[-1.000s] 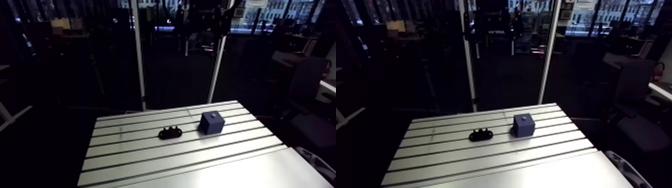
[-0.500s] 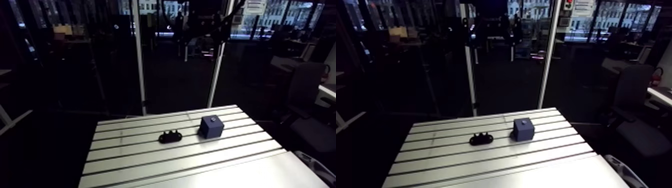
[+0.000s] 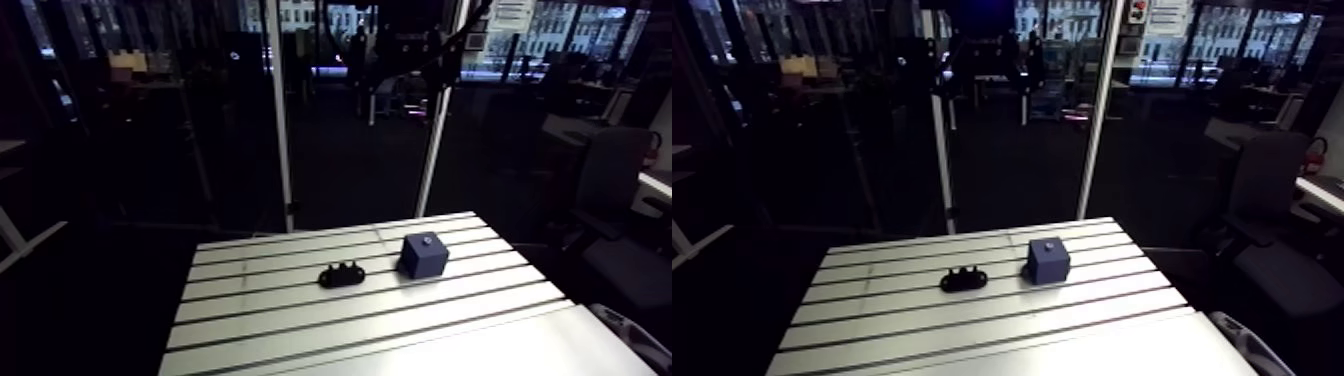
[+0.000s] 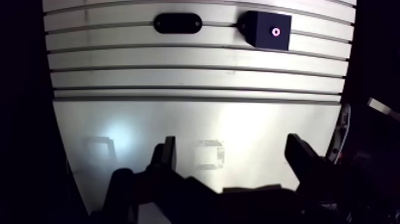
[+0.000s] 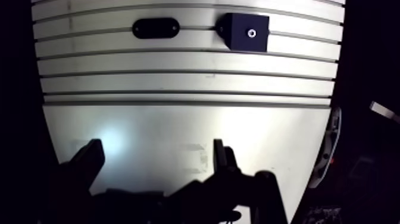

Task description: Pick up the M10 bolt and insert it into the hole until fully seated.

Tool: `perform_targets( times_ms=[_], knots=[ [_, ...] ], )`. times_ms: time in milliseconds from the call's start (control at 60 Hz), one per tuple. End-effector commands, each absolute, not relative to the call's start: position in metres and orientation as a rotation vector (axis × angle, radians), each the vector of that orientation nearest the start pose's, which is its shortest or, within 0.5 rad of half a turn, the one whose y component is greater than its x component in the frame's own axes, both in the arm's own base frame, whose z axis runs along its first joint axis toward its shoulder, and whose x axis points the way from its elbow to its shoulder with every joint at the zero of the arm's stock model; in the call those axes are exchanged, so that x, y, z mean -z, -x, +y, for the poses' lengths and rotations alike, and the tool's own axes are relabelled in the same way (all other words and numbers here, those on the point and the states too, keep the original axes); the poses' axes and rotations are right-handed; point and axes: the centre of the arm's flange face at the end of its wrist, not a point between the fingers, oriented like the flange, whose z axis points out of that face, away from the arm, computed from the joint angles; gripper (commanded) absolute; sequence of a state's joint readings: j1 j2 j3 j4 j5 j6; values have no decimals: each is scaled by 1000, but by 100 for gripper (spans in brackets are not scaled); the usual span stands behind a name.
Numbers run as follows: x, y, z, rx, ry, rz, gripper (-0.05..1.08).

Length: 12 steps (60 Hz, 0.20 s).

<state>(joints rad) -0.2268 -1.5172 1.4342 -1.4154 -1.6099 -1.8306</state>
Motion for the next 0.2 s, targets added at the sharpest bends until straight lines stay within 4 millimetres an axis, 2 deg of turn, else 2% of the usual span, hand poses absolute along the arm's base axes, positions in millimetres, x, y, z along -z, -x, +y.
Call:
perform_targets(
  times_ms=[17, 200],
  knots=[
    [-514, 522, -14, -35, 57, 3063, 1],
    [-513, 522, -14, -34, 57, 3060, 1]
  ],
)
